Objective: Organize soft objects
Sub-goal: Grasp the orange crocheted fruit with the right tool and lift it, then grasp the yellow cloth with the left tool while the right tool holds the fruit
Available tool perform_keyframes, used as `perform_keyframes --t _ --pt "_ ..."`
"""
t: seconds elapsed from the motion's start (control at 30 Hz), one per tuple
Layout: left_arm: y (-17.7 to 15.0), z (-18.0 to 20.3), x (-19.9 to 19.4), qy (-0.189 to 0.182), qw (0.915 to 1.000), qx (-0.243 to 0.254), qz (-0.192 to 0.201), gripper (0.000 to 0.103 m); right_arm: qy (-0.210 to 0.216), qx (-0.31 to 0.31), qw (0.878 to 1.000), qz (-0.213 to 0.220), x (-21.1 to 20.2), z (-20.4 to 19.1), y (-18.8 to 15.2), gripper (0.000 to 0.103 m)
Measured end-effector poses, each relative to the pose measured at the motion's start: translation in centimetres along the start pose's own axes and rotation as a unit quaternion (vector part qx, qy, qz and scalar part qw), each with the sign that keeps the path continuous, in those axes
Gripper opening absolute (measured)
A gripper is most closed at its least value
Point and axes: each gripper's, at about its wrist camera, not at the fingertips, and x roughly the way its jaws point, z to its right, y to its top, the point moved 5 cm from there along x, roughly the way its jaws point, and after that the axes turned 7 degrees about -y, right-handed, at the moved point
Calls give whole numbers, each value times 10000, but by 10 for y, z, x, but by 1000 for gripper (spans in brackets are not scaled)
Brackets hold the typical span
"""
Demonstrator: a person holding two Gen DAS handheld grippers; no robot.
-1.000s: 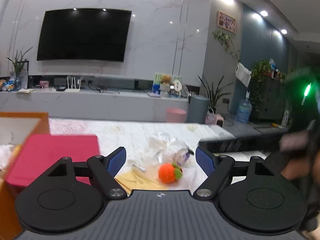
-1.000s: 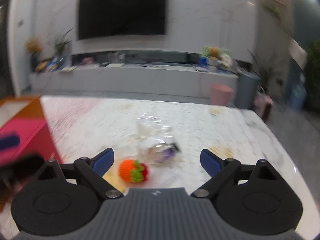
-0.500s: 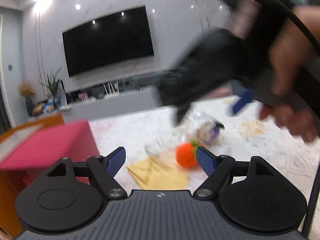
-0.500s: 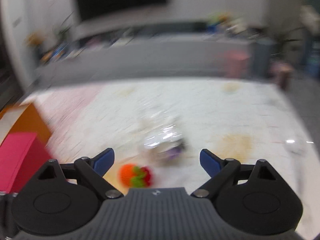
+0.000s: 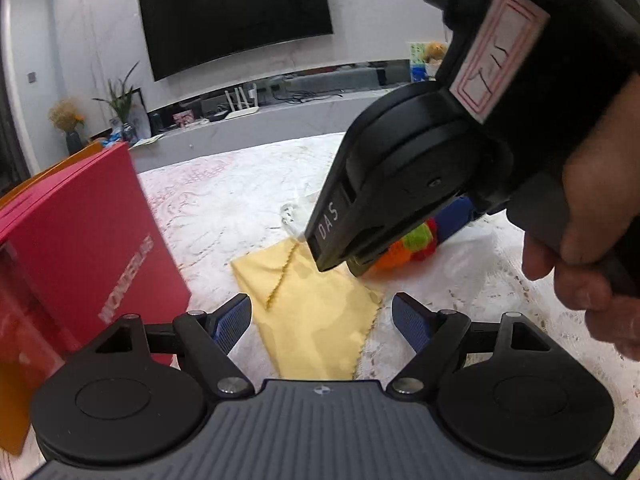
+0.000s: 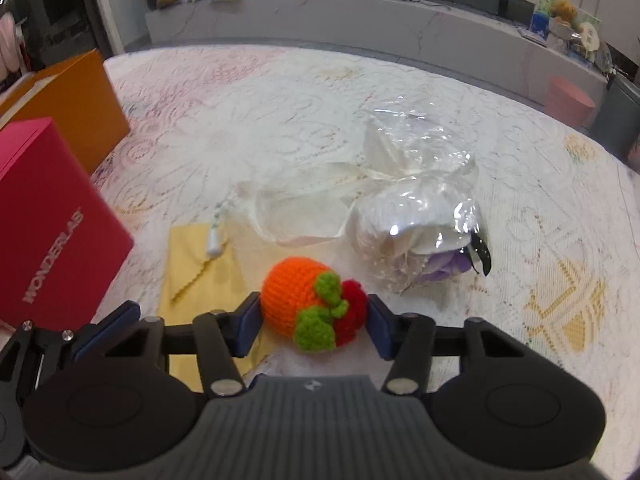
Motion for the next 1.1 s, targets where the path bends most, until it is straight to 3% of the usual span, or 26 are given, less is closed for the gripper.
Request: perform_keyframes --t 0.1,0.4,0.53,0.77,0.83,0.87,0.93,1.0,1.1 --pt "-1 1 4 70 10000 -43 -47 95 -7 -7 9998 177 -1 4 1 53" --pt "-2 -24 9 -342 9954 -838 -313 103 82 77 9986 524 -20 10 6 52" --pt "-2 -21 10 -457 9952 -774 -383 103 259 208 9961 815 -35 9 15 53" --pt "-4 -24 7 -702 9946 -685 -327 103 481 347 9938 939 -43 10 17 53" --pt "-6 -27 3 -718 9952 -623 -224 83 538 302 9939 911 -40 8 15 53" --pt "-9 -27 -2 -750 9955 -560 -139 59 570 275 9939 900 -38 6 15 53" --pt "-11 -26 -9 -873 9954 -393 -81 34 631 289 9935 897 -35 4 14 53" --pt "-12 -28 -16 -908 9957 -164 -60 4 690 299 9932 892 -34 2 14 53" --pt "-22 -32 -34 -1269 9919 -26 -95 4 727 231 9926 947 -38 0 15 53"
